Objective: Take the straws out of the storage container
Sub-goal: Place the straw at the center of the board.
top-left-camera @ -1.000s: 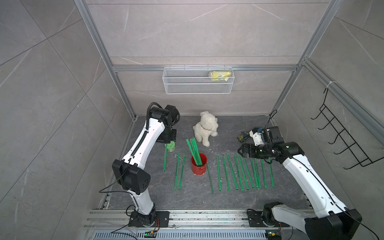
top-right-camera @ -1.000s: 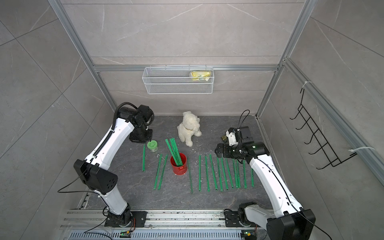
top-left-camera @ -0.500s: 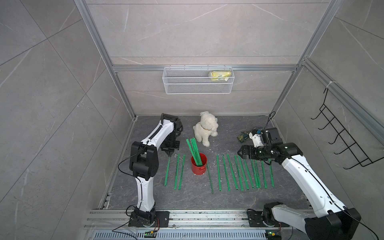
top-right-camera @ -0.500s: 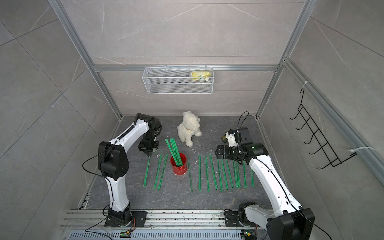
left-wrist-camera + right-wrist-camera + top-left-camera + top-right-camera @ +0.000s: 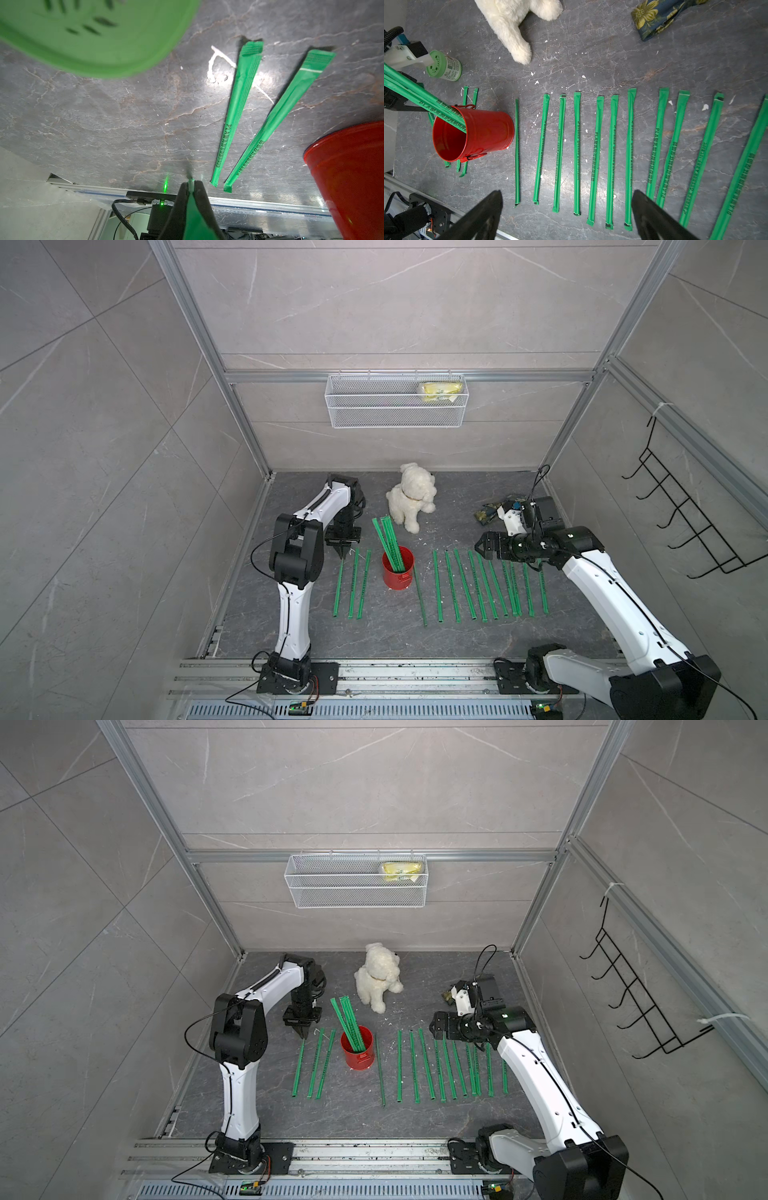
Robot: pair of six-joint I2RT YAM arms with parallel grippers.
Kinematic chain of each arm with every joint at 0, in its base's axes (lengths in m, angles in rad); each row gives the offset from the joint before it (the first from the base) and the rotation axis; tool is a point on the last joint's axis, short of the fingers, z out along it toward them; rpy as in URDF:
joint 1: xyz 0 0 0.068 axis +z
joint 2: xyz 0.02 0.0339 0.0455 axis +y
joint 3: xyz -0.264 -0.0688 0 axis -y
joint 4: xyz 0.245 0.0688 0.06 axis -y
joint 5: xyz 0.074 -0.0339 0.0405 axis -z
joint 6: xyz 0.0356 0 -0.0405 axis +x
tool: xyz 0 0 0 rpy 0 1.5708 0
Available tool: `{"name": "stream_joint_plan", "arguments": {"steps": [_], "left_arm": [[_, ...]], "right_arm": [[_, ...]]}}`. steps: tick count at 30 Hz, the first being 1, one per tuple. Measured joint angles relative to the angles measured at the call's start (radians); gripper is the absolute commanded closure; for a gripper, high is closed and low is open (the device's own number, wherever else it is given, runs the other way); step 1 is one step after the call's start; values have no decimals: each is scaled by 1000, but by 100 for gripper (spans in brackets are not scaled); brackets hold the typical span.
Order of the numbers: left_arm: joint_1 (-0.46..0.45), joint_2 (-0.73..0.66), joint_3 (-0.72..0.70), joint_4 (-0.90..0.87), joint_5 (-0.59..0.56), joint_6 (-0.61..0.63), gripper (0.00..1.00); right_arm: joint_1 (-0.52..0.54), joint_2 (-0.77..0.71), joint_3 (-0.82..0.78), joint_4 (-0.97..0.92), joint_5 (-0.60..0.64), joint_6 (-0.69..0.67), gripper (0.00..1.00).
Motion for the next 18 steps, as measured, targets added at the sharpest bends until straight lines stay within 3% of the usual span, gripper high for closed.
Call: {"name": "stream_joint_plan", "arguments": {"steps": [18], "left_arm": [[21,1,-34,53,13,13,85]], "right_arm": [[0,0,0,0,4,0,0]]}}
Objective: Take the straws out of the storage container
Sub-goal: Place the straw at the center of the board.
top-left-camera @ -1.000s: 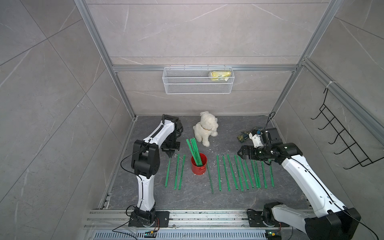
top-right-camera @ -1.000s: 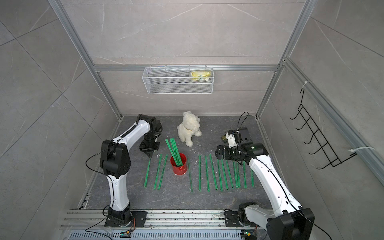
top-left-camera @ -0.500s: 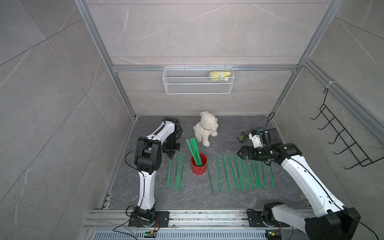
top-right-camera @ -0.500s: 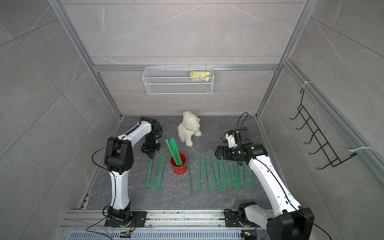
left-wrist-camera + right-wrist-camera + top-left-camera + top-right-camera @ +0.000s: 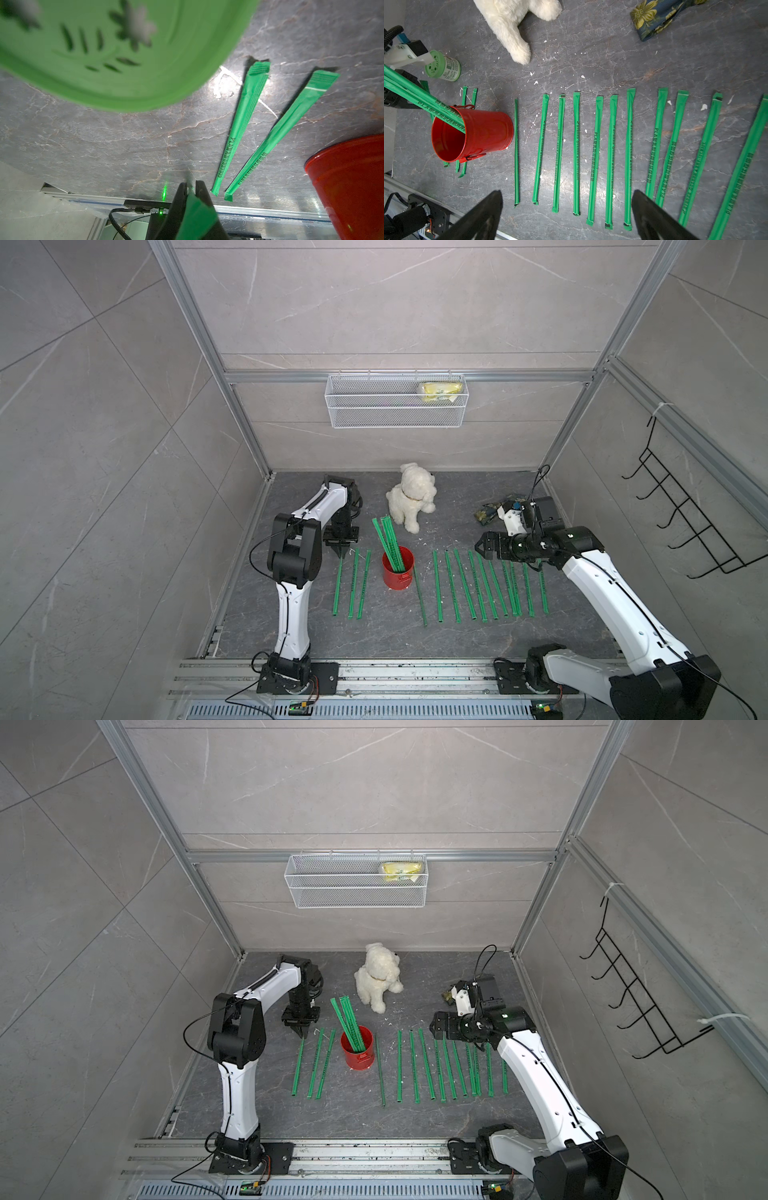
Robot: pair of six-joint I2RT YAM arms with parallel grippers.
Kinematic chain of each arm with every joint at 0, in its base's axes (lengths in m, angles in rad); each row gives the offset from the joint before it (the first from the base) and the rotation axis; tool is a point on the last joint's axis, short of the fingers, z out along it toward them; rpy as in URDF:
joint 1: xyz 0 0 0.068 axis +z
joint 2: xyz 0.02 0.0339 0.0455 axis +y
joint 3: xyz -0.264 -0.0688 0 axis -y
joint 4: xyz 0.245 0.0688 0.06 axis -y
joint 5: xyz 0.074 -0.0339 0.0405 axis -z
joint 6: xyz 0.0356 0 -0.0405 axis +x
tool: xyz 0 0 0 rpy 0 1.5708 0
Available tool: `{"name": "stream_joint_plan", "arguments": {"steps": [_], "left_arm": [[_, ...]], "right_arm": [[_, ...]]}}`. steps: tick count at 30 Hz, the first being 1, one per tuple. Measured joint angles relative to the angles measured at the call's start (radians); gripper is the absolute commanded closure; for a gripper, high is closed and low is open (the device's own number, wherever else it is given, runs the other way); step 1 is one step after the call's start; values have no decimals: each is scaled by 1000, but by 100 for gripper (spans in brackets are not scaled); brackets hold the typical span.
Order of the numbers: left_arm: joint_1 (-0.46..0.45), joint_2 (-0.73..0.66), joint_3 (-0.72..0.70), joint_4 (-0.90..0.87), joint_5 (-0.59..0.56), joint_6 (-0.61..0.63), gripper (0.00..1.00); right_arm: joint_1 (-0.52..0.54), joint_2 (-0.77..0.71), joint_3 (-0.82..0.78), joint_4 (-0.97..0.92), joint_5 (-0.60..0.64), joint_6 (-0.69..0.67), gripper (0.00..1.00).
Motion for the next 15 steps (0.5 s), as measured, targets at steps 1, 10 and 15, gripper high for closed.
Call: {"name": "stream_joint_plan", "arguments": {"steps": [1,10,15], "left_arm": [[0,0,-6,6,4,0,85],[0,0,-36,27,10,0,77],[1,0,-36,33,11,0,76]], "right_arm": [[0,0,0,0,0,0,0],[0,0,0,0,4,0,0],[0,0,0,0,4,0,0]]}}
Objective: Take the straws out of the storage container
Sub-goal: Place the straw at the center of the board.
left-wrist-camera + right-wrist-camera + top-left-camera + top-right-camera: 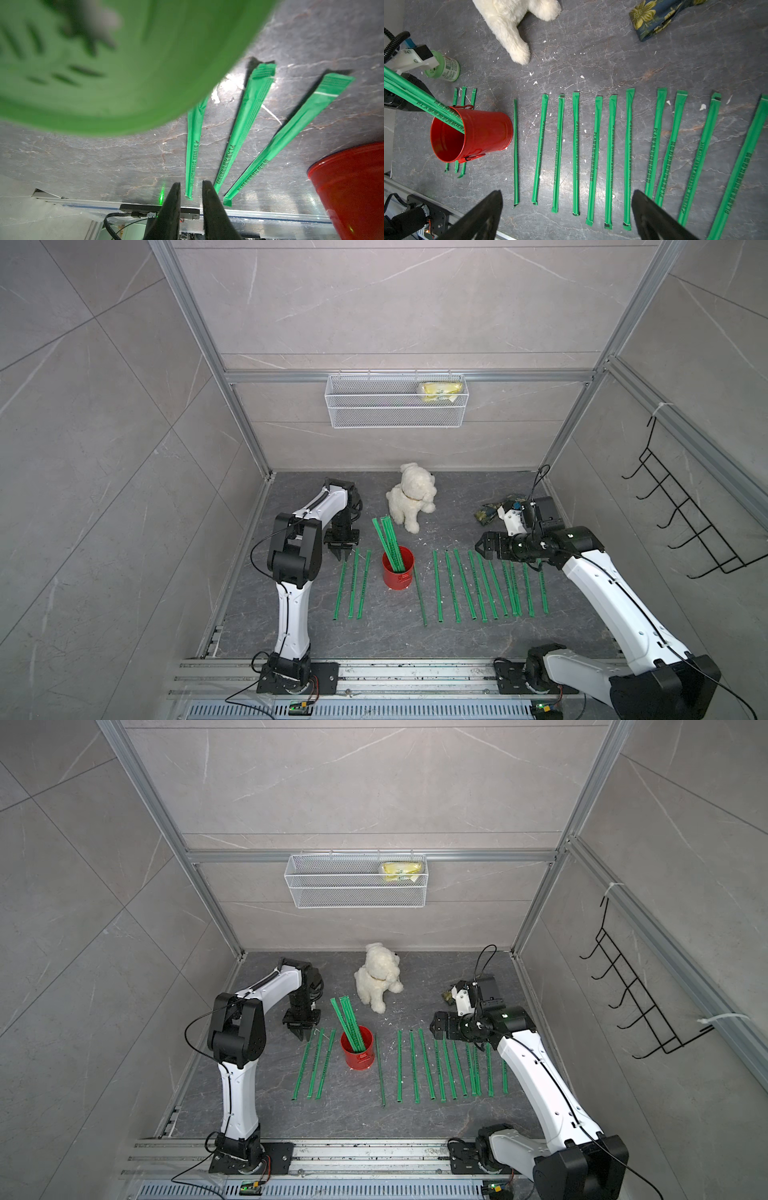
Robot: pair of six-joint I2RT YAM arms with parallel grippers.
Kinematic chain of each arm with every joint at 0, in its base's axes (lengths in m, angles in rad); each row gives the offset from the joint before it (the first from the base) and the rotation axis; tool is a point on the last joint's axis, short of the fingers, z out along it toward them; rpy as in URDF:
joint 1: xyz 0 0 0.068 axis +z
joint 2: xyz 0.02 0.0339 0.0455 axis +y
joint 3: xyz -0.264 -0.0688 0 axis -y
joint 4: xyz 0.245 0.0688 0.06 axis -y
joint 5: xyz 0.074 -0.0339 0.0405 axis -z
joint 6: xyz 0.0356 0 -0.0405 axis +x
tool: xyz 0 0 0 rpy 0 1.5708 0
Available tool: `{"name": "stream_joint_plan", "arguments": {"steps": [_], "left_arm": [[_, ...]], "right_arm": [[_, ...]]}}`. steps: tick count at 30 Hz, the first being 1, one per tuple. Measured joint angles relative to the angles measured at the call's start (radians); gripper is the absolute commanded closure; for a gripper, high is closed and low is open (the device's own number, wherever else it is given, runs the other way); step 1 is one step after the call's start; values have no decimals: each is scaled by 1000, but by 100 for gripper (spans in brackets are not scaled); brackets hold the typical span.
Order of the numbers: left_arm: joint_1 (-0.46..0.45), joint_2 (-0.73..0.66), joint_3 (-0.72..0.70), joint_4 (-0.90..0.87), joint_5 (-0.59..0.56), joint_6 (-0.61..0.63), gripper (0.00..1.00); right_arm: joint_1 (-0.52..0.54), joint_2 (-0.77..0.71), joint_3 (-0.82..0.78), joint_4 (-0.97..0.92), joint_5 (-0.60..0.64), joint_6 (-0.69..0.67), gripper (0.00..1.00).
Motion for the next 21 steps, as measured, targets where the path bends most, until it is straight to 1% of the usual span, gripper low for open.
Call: {"name": "stream_joint_plan", "arguments": {"steps": [5,8,10,11,13,16,18,21], "left_arm": [[1,-16,0,3,-3,-16,73],[1,-93,-13,36,5,-42,69],[0,-218,-62,109,34,-63,66],[-2,-283,-91,145,50,-74,65],[-6,-466,-175,249,85,-113,64],[-12,-701,-290,381,144,-168,61],[-21,-800,-348,453,182,-201,59],[-48,-842,-396,521,211,-237,58]], "right_arm": [[0,0,0,0,0,0,0],[0,0,0,0,3,0,0],[0,0,0,2,3,0,0],[0,0,0,3,3,0,0],[0,0,0,9,3,1,0],[0,0,0,16,2,1,0],[0,0,0,20,-1,1,0],[0,0,0,23,-4,1,0]]}}
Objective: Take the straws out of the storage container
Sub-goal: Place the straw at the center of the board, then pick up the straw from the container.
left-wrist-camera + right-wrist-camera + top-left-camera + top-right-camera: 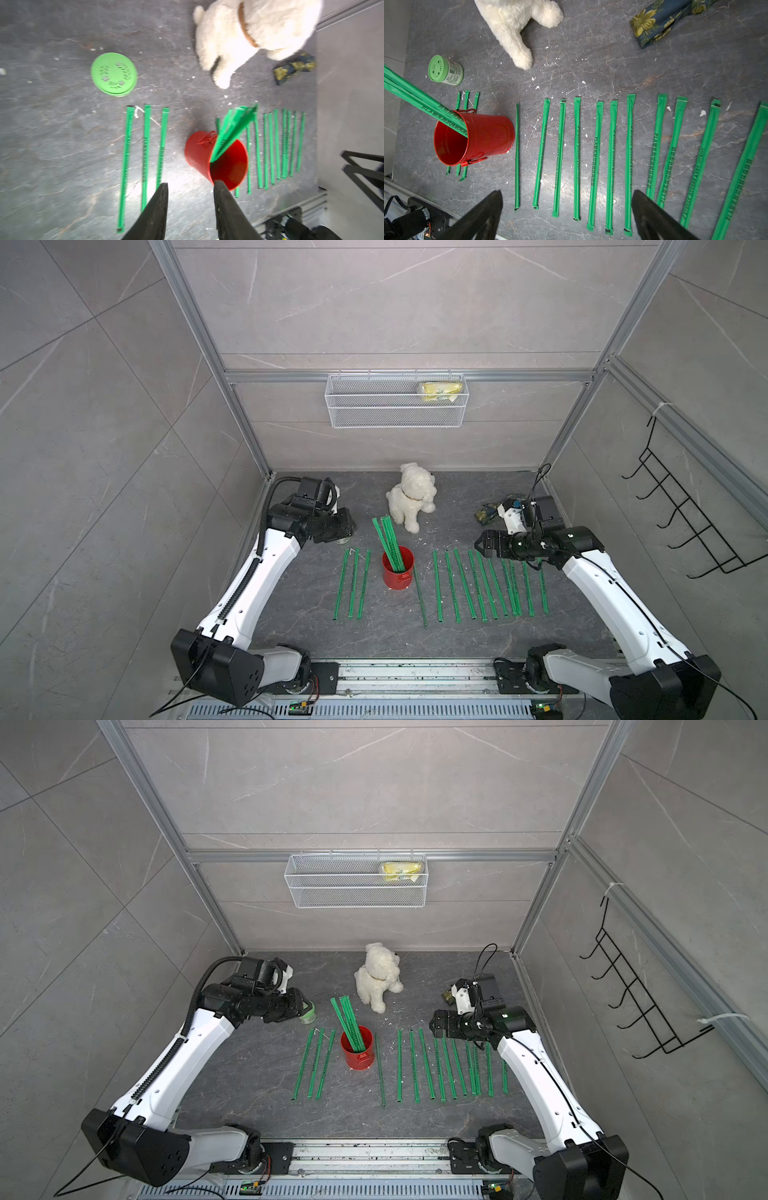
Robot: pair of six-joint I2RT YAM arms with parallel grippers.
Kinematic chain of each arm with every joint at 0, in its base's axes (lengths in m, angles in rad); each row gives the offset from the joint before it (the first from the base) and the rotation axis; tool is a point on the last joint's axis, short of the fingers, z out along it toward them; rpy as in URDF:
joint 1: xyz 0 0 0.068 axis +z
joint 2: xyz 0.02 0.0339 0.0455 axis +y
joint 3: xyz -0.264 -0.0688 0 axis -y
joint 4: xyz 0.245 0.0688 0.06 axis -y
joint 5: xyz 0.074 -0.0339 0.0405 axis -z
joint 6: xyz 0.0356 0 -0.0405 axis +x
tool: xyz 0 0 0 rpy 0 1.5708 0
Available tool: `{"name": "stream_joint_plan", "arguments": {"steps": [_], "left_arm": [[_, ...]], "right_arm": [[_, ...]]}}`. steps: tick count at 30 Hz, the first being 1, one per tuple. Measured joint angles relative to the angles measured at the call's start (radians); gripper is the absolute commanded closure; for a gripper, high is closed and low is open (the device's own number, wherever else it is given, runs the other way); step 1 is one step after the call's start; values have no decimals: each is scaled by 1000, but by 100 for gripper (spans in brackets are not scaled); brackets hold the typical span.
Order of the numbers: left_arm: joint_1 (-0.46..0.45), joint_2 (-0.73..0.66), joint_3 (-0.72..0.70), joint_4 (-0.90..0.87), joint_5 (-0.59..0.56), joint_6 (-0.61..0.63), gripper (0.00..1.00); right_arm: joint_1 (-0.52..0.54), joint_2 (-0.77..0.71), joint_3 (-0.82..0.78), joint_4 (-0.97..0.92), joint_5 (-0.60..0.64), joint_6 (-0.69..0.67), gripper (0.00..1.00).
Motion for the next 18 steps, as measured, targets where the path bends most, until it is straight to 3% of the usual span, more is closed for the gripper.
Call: {"name": "stream_joint_plan", "arguments": {"steps": [10,18], "left_arm": [[-115,143,-48,114,-4,-70,58],[-138,196,-43,143,-10,-84,59]], "right_arm": [[0,0,0,0,-5,0,0],[0,0,0,0,-5,0,0]]}}
